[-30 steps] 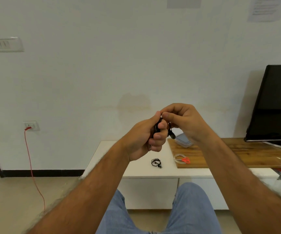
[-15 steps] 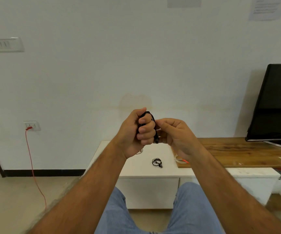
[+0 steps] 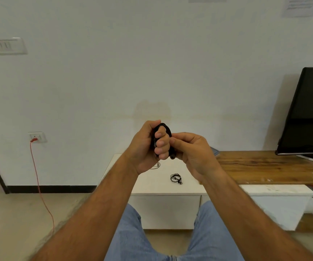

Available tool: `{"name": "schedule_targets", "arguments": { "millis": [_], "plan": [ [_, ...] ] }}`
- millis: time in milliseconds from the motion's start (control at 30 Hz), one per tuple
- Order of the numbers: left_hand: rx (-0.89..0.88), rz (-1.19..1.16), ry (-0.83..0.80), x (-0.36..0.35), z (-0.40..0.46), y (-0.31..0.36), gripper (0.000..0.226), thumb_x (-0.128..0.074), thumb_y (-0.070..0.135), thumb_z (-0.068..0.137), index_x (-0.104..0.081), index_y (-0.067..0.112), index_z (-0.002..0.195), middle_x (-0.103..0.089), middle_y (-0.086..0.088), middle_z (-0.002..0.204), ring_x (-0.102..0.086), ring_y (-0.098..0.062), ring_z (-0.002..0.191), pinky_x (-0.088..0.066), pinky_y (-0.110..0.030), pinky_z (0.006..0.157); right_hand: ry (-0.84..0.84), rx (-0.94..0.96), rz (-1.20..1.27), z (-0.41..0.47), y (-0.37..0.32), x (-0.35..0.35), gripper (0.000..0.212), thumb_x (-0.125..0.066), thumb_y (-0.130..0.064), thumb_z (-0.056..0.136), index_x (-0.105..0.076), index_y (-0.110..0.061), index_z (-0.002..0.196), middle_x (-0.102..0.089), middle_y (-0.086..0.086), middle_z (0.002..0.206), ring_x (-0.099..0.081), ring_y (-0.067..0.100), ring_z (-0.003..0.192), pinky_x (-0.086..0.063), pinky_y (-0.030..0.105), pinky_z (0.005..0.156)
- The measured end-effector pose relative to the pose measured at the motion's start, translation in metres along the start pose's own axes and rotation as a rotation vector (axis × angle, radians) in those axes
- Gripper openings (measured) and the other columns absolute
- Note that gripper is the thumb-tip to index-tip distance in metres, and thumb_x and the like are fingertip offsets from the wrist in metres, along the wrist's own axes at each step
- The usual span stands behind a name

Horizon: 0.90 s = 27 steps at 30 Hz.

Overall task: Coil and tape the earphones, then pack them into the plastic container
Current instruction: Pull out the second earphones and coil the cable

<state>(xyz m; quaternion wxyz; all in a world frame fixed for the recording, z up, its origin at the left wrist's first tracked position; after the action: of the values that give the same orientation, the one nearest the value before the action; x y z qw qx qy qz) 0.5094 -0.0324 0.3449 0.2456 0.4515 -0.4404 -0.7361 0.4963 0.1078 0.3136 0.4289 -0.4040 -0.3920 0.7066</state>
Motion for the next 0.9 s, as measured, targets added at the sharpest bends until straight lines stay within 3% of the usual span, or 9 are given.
{"name": "schedule_targets", "arguments": {
  "millis": [233, 400, 633, 767, 900],
  "plan": [
    [-0.015, 0.069, 0.176, 0.011, 0.004, -0.009, 0.050, -0.033, 0.031, 0.100, -0.045, 0.016, 0.053, -0.044, -0.002, 0.050, -0.039, -0.015, 0.039, -0.039, -0.023, 0.042, 0.147, 0.045, 0.032, 0.000, 0.021, -0.008, 0.016, -0.061, -0.001, 0.092, -0.069, 0.006, 0.104, -0.069, 0.015, 0.083, -0.064, 0.019, 0.068, -0.049, 0.020, 0.059],
    [-0.015, 0.141, 0.283, 0.025, 0.007, -0.022, 0.044, -0.035, 0.029, 0.100, -0.042, 0.015, 0.059, -0.045, -0.001, 0.051, -0.039, -0.015, 0.042, -0.038, -0.024, 0.043, 0.202, 0.030, 0.033, -0.003, 0.041, -0.016, 0.016, -0.057, -0.003, 0.095, -0.070, -0.010, 0.089, -0.071, 0.005, 0.074, -0.064, 0.016, 0.065, -0.052, 0.024, 0.064],
    [-0.072, 0.186, 0.507, 0.058, 0.016, -0.048, 0.033, -0.043, 0.027, 0.101, -0.057, 0.011, 0.076, -0.046, 0.001, 0.056, -0.040, -0.011, 0.047, -0.039, -0.023, 0.046, 0.300, -0.003, -0.042, 0.004, 0.070, -0.016, 0.011, -0.060, -0.005, 0.093, -0.070, -0.008, 0.090, -0.068, 0.004, 0.071, -0.062, 0.018, 0.069, -0.055, 0.036, 0.074],
    [-0.045, 0.114, 0.614, 0.087, 0.030, -0.078, 0.040, -0.042, 0.034, 0.103, -0.068, 0.005, 0.093, -0.057, -0.002, 0.063, -0.054, -0.011, 0.054, -0.050, -0.025, 0.057, 0.378, -0.113, -0.059, 0.022, 0.097, -0.005, 0.013, -0.063, -0.005, 0.092, -0.070, 0.003, 0.099, -0.068, 0.008, 0.077, -0.063, 0.014, 0.068, -0.057, 0.026, 0.066],
    [0.054, 0.008, 0.714, 0.125, 0.046, -0.110, 0.043, -0.040, 0.039, 0.103, -0.065, 0.003, 0.103, -0.071, -0.007, 0.082, -0.070, -0.016, 0.073, -0.058, -0.032, 0.072, 0.435, -0.264, -0.041, 0.044, 0.138, 0.013, 0.007, -0.065, -0.002, 0.089, -0.071, 0.002, 0.092, -0.068, 0.010, 0.077, -0.063, 0.015, 0.067, -0.061, 0.033, 0.071]
  ]
}}
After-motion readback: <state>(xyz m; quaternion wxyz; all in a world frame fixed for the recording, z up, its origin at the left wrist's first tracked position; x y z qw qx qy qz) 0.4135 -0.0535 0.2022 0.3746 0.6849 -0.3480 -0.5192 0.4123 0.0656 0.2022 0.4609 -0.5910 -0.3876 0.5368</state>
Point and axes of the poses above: each hand's wrist, its own z-axis towards the middle knuckle, its own x-axis out of the back of the hand, y = z × x, the point moved 1 cm from there along z, towards the middle knuckle
